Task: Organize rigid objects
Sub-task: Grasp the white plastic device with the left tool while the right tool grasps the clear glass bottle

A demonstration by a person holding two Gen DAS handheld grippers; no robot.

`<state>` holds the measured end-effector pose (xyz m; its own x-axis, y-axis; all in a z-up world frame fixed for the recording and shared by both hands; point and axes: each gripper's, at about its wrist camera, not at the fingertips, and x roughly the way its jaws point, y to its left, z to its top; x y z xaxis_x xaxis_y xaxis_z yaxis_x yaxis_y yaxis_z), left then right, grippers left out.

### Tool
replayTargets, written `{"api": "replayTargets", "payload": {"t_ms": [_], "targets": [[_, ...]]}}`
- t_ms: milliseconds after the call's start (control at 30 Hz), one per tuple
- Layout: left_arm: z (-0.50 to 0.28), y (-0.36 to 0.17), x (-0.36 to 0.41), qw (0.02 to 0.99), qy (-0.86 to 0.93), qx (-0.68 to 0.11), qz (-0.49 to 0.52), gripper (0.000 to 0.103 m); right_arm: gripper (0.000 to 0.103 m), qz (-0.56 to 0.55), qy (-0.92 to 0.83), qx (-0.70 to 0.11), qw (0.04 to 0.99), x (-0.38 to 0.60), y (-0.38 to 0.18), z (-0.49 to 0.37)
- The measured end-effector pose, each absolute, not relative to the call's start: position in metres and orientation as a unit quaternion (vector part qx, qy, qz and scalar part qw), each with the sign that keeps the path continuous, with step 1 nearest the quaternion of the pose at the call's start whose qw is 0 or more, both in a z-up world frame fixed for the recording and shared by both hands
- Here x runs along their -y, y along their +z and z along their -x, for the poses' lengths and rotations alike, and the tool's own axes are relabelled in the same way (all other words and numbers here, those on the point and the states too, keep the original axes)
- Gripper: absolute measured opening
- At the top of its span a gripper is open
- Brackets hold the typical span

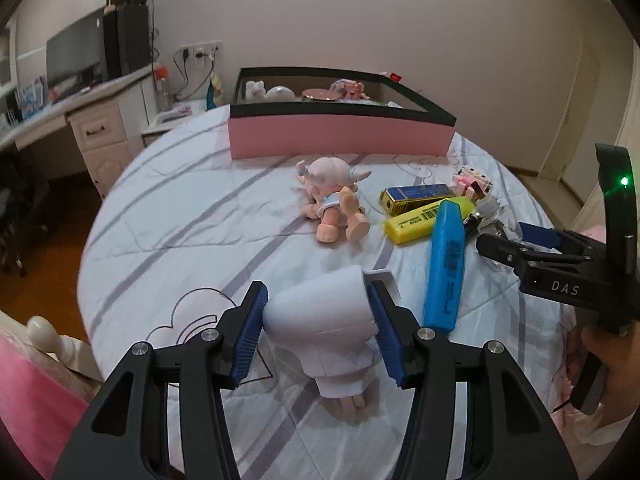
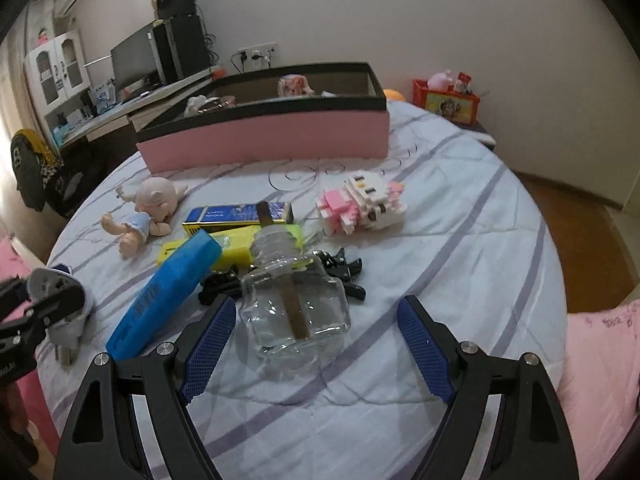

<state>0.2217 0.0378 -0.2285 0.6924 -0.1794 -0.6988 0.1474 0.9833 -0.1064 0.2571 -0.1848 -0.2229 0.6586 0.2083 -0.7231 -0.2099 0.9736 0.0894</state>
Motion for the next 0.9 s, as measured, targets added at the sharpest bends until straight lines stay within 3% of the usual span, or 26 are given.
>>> {"api": "replayTargets", "payload": {"t_ms": [33,100,200,267,900], "targets": [[-0.222,-0.23,-0.039,0.92,-0.087,-0.382,0.021,0.062,0.081,0.002,0.114,-0.396,0.911,0.184,-0.222,-0.256],[-0.226,-0.234,-0.039,0.919,-0.087,-0.384,0.027,0.068,0.066,0.006,0.109,-0.396,0.912,0.185,-0.223,-0.256],[-0.231,-0.241,-0.038,0.915,-0.101,-0.389,0.04,0.066,0.052,0.0,0.114,-0.395,0.911,0.189,-0.222,-0.256],[-0.232,-0.242,-0.033,0.918,-0.1,-0.384,0.027,0.047,0.052,-0.008,0.115,-0.392,0.913,0.192,-0.221,-0.254],[-0.223,-0.186,-0.035,0.945,-0.082,-0.317,0.017,0.047,0.052,0.001,0.124,-0.339,0.933,0.185,-0.183,-0.234]]}}
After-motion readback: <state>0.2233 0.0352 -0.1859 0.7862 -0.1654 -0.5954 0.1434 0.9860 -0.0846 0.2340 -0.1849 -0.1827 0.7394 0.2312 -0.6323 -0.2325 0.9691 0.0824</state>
